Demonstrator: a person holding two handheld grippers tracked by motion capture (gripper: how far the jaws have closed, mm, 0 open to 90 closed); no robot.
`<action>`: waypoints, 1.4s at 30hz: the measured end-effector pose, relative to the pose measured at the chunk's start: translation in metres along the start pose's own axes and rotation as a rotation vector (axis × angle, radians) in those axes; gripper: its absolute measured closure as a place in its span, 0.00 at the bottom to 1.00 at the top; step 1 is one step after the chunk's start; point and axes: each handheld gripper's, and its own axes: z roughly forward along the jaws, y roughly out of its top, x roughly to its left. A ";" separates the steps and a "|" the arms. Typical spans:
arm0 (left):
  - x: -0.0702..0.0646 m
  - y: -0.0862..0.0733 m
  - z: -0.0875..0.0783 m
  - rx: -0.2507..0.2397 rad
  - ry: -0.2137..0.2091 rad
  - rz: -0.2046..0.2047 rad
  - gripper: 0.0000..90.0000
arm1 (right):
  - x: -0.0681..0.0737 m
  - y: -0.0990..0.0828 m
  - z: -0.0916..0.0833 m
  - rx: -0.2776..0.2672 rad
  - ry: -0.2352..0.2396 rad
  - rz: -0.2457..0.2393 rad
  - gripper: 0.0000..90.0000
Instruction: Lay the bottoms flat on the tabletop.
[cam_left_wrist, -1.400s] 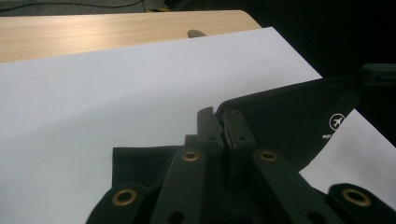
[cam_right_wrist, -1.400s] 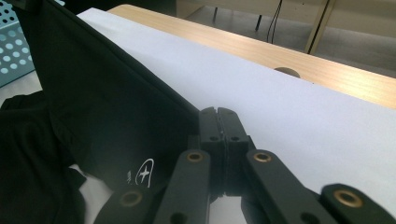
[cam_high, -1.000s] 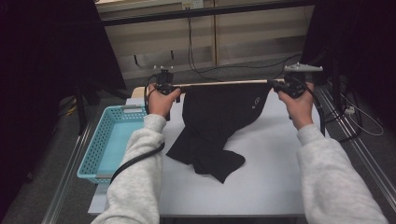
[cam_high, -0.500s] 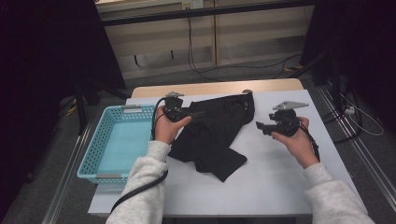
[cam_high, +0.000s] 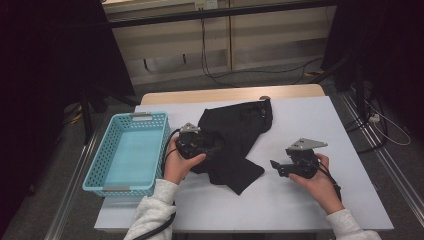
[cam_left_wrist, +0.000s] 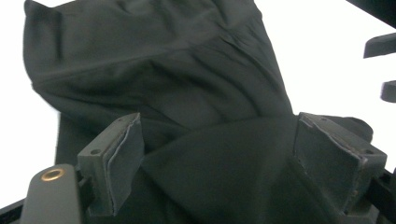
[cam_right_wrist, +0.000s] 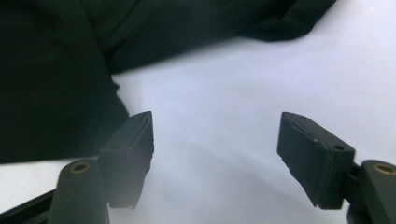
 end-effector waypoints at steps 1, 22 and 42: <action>-0.002 0.000 0.000 -0.007 0.003 0.004 0.18 | 0.001 0.000 0.000 -0.002 0.003 0.003 0.29; -0.051 -0.008 0.007 0.012 -0.127 0.200 0.28 | 0.003 -0.002 0.006 0.012 0.009 -0.008 0.27; -0.069 -0.029 0.032 0.195 -0.152 0.221 0.92 | 0.001 -0.002 0.005 0.010 -0.005 -0.014 0.25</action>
